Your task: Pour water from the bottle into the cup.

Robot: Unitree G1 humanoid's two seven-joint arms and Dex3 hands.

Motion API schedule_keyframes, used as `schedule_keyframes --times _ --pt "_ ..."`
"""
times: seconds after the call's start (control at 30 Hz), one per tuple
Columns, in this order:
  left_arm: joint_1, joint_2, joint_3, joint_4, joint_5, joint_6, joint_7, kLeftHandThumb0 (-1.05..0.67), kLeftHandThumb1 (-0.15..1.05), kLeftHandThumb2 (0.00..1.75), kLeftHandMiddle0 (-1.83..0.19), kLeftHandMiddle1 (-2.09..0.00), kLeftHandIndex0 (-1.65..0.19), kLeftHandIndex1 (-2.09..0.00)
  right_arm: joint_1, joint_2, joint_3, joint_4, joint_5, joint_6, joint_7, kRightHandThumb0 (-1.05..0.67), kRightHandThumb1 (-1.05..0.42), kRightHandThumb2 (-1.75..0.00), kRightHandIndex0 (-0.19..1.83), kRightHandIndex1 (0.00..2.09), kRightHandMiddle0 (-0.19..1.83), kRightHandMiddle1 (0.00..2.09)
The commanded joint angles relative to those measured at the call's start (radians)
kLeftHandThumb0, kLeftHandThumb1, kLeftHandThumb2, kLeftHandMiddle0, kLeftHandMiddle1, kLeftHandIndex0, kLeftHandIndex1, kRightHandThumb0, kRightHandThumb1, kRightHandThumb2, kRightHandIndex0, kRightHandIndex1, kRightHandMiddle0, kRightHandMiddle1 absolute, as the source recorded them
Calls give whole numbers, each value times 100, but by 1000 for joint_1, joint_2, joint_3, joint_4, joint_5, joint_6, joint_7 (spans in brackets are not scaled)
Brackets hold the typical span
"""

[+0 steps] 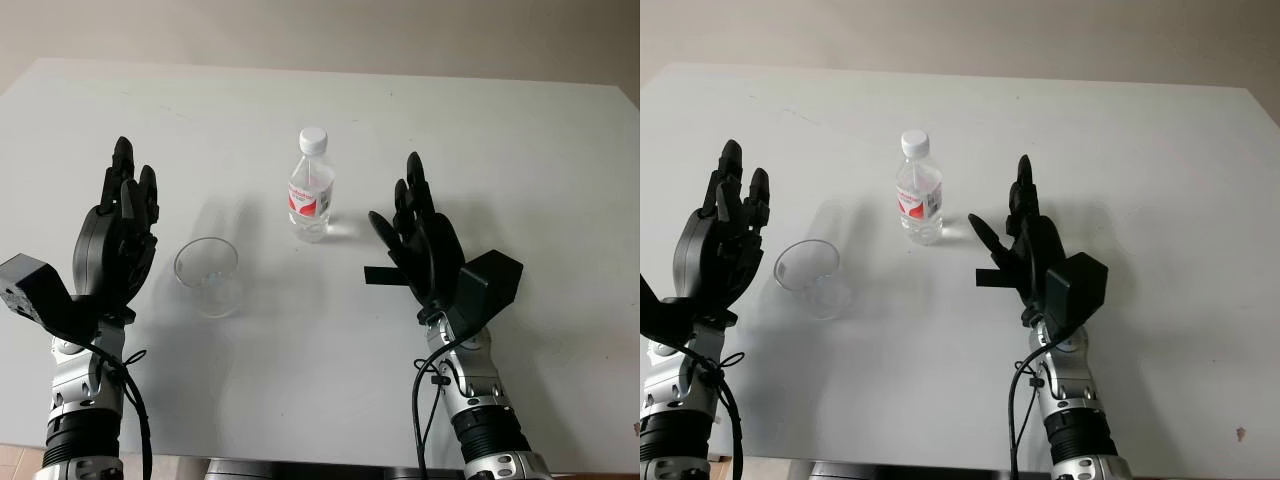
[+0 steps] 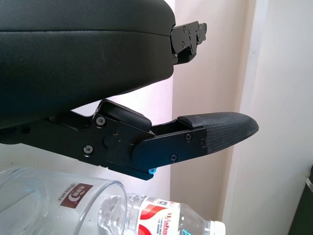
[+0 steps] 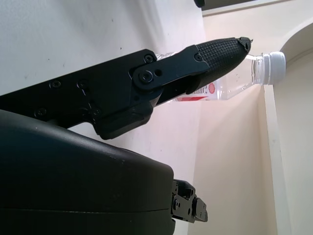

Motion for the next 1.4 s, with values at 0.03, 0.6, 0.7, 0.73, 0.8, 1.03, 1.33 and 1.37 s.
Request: schedule_keyframes --times 0.03,0.6,0.7,0.73,0.8,1.03,1.33,1.37 --pt "12 1 1 -16 -6 7 -1 -84 105 62 19 0 19 0 14 1 2 -19 -1 -7 -1 -91 -104 -6 -19 0 -19 0" --pt "-8 -46 -24 43 8 41 45 -86 105 61 19 0 19 0 -223 -52 33 149 -83 -23 34 -100 -97 -4 -19 0 -19 0" --pt "-7 -46 -25 39 10 43 51 -86 105 60 19 0 19 0 -304 -53 45 229 -103 -29 36 -101 -95 -4 -19 0 -19 0" --pt "-5 -46 -25 35 10 47 54 -86 105 60 19 0 19 0 -331 -52 50 262 -112 -37 32 -102 -95 -4 -19 0 -19 0" --pt "-4 -46 -25 30 8 49 54 -87 105 60 19 0 19 0 -381 -47 53 330 -117 -49 33 -102 -95 -4 -19 0 -19 0" --pt "-6 -41 -22 33 0 48 36 -85 105 60 19 0 19 0 -500 -42 71 529 -151 -94 31 -104 -95 -5 -19 0 -19 0" --pt "-9 -34 -21 29 4 47 40 -86 105 59 19 0 19 0 -577 -28 95 673 -196 -115 19 -105 -95 -5 -19 0 -19 0" --pt "-9 -34 -21 26 5 50 43 -86 105 59 19 0 19 0 -583 -23 89 684 -190 -111 23 -105 -94 -5 -19 0 -19 0"
